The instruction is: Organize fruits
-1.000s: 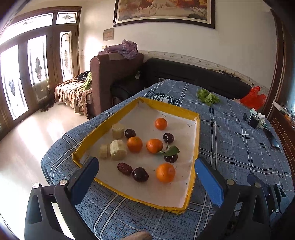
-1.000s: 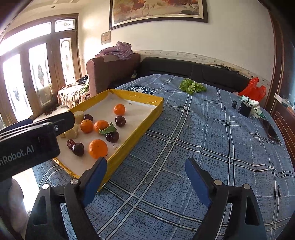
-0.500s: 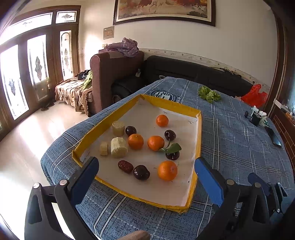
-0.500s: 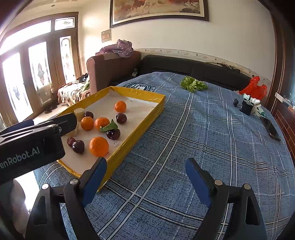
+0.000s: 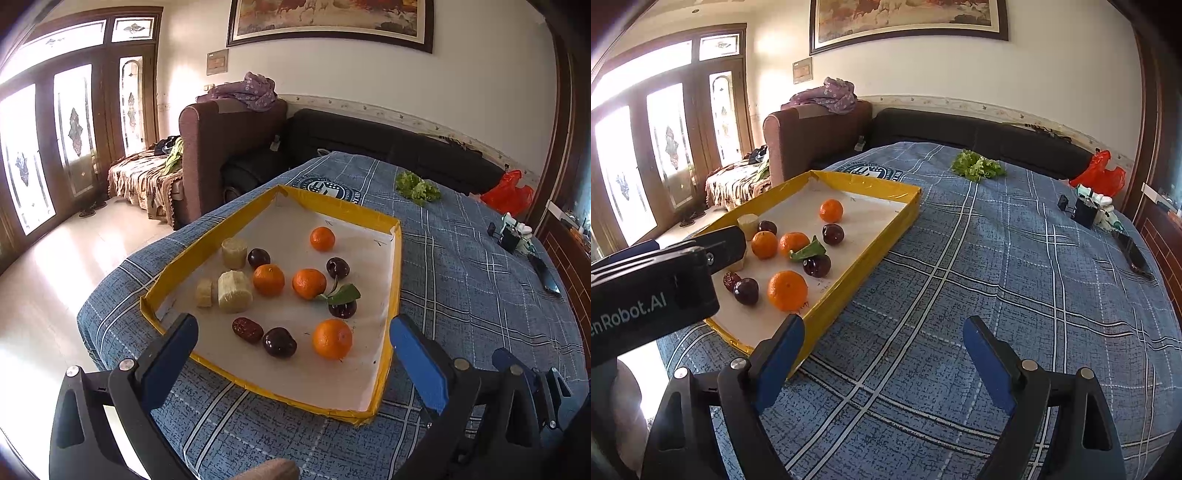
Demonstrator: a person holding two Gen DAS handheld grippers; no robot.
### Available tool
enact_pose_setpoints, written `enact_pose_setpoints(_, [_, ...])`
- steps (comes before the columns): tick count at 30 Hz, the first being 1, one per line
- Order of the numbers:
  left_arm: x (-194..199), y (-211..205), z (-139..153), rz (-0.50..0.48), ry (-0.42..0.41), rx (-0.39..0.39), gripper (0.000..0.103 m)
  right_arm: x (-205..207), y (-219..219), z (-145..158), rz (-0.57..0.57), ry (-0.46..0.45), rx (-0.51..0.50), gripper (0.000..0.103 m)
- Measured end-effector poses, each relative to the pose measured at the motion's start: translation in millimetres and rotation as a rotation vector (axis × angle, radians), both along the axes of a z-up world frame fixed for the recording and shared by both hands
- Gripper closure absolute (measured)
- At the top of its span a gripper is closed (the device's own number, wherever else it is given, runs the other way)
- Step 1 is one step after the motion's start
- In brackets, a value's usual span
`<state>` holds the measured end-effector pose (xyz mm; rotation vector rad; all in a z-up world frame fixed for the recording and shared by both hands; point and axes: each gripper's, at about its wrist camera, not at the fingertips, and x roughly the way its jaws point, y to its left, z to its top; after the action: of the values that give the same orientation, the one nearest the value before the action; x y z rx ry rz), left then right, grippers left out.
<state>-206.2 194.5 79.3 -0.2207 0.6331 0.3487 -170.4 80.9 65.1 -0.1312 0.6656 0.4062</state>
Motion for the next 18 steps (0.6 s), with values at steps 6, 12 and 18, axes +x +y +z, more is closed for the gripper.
enact_pose_setpoints(6, [-0.9,2.4,0.4,-0.006,-0.007,-0.038,0.0,0.3,-1.4,1.0,-0.001,-0.003,0.004,0.012])
enact_pose_setpoints(12, [-0.8,-1.7,5.0,-0.014,-0.012,-0.034,0.0,1.2,-1.4,2.9,0.004,-0.006,0.008,0.011])
enact_pose_setpoints(18, [-3.8,-17.3,19.6,-0.031,-0.043,0.032,0.0,1.0,-9.9,7.7,-0.004,-0.013,0.037,0.011])
